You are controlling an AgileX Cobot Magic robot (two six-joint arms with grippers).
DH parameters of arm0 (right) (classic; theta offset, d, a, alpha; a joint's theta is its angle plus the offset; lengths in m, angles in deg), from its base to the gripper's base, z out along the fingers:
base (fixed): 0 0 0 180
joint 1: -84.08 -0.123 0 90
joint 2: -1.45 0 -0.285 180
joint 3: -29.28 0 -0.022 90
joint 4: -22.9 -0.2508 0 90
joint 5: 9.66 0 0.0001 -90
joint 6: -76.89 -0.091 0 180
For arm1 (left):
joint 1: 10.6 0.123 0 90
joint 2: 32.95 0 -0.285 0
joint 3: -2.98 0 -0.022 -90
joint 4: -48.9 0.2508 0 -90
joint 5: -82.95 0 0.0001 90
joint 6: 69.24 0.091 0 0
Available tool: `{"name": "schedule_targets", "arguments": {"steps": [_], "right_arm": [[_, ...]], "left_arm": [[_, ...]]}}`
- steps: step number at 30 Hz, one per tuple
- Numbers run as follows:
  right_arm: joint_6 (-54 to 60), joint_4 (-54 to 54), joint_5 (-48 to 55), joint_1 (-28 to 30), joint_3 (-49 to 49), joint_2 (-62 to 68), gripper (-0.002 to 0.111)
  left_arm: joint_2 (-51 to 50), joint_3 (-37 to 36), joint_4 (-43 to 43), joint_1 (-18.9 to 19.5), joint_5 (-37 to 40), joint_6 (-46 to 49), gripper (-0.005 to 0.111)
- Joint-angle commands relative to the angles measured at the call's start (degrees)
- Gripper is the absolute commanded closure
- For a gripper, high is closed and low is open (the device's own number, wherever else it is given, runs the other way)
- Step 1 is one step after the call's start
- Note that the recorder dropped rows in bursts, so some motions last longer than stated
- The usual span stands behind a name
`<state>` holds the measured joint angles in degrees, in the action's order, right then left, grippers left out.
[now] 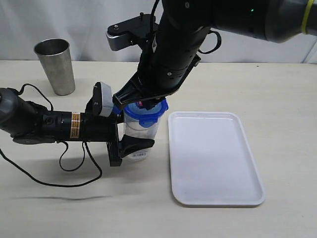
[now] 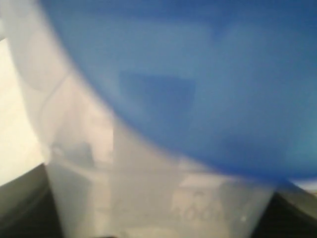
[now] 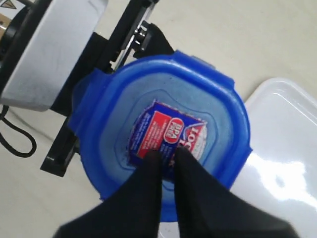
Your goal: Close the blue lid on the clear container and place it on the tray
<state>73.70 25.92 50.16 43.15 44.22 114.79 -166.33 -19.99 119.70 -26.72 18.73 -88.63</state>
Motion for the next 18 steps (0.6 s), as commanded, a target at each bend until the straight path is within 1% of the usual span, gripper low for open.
{"name": "schedule_targets", "arguments": {"steps": [1,10,18], "right_arm": [[-0.3,1.5,0.1,1.8,0.0,0.9,0.103],[-0.7,2.3,1.5,6.3,0.0,0.9,0.103],[-0.7,2.4,1.4,6.3,0.0,0.9,0.103]], "left_arm": [[1.5,-0.1,0.1,-0.2,-5.5,-0.5,0.107],[1.5,-0.1,0.1,-0.2,-5.5,-0.5,0.107],[1.5,-0.1,0.1,-0.2,-5.2,-0.5,0.107]]}}
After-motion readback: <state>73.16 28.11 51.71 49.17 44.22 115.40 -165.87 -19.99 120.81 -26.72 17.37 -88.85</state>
